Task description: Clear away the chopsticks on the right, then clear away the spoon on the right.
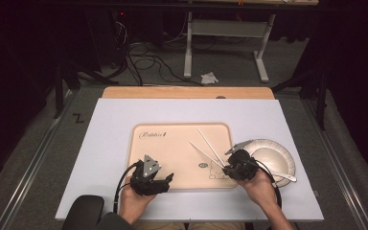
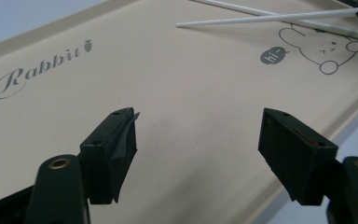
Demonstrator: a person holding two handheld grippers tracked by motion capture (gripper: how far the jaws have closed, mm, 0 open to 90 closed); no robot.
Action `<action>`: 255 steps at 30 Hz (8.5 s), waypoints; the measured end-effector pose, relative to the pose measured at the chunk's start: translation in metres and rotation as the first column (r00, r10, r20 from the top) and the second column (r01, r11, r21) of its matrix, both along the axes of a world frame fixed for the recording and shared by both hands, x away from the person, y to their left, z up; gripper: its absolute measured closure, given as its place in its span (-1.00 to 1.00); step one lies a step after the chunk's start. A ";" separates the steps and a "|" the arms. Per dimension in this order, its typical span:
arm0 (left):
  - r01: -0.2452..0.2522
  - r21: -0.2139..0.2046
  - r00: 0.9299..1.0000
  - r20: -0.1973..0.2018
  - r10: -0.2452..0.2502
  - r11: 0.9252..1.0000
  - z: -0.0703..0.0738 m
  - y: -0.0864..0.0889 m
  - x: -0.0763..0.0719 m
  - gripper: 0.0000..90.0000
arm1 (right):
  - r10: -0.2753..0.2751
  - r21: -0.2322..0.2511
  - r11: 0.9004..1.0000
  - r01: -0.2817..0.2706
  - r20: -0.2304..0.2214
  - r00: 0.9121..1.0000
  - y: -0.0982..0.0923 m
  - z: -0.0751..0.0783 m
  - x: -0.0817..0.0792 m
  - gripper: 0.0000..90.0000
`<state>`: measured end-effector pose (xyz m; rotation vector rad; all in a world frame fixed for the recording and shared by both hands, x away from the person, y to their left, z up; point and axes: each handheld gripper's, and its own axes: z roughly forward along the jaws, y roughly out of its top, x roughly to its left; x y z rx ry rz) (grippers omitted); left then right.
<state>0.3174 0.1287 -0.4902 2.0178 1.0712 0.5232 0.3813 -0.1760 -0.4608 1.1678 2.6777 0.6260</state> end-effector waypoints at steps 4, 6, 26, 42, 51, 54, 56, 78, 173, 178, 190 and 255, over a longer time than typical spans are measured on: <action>-0.018 -0.007 1.000 0.000 0.018 1.000 0.000 0.004 -0.002 -0.38 | 0.012 -0.008 1.000 -0.012 -0.003 1.000 0.005 -0.003 0.005 0.89; -0.030 -0.007 1.000 0.000 0.030 1.000 0.000 0.005 -0.003 -0.38 | 0.013 -0.006 1.000 -0.013 -0.007 1.000 0.008 -0.004 0.007 0.89; -0.081 -0.018 0.997 0.002 0.081 0.997 0.001 0.017 -0.013 -0.38 | 0.067 -0.077 0.995 -0.069 -0.034 0.997 0.026 -0.020 0.020 0.87; -0.080 -0.018 0.997 0.001 0.080 0.997 0.002 0.016 -0.013 -0.38 | 0.074 -0.041 0.997 -0.072 0.026 0.997 0.025 -0.010 0.017 0.98; -0.089 -0.016 0.996 0.000 0.089 0.996 0.002 0.019 -0.015 -0.38 | 0.156 -0.030 0.987 -0.155 0.039 0.987 0.044 -0.016 0.019 1.00; -0.101 -0.019 0.995 0.001 0.101 0.995 0.002 0.020 -0.017 -0.38 | 0.167 -0.049 0.985 -0.166 0.027 0.986 0.051 -0.019 0.023 1.00; -0.110 -0.020 0.994 0.003 0.110 0.994 0.002 0.022 -0.018 -0.38 | 0.171 -0.059 0.984 -0.169 0.030 0.985 0.053 -0.022 0.025 1.00; -0.144 -0.021 0.990 0.002 0.144 0.989 0.002 0.030 -0.024 -0.37 | 0.051 -0.080 0.996 -0.048 0.033 0.998 0.041 -0.023 0.044 1.00; 0.058 -0.056 0.998 -0.027 -0.060 0.997 0.005 0.000 0.008 -0.39 | -0.076 0.151 0.987 0.051 0.170 0.983 -0.032 0.028 -0.005 0.44; 0.092 -0.043 0.994 -0.050 -0.095 0.995 0.000 -0.011 0.015 -0.39 | -0.101 0.147 0.986 0.074 0.183 0.978 -0.042 0.034 -0.012 0.44; 0.119 -0.062 0.992 -0.029 -0.121 0.991 0.004 -0.011 0.021 -0.40 | -0.168 0.138 0.980 0.143 0.184 0.969 -0.070 0.038 -0.020 0.40; 0.164 -0.055 0.986 -0.016 -0.165 0.985 0.008 -0.022 0.023 -0.37 | -0.303 0.067 0.952 0.298 0.086 0.949 -0.139 0.031 -0.034 0.91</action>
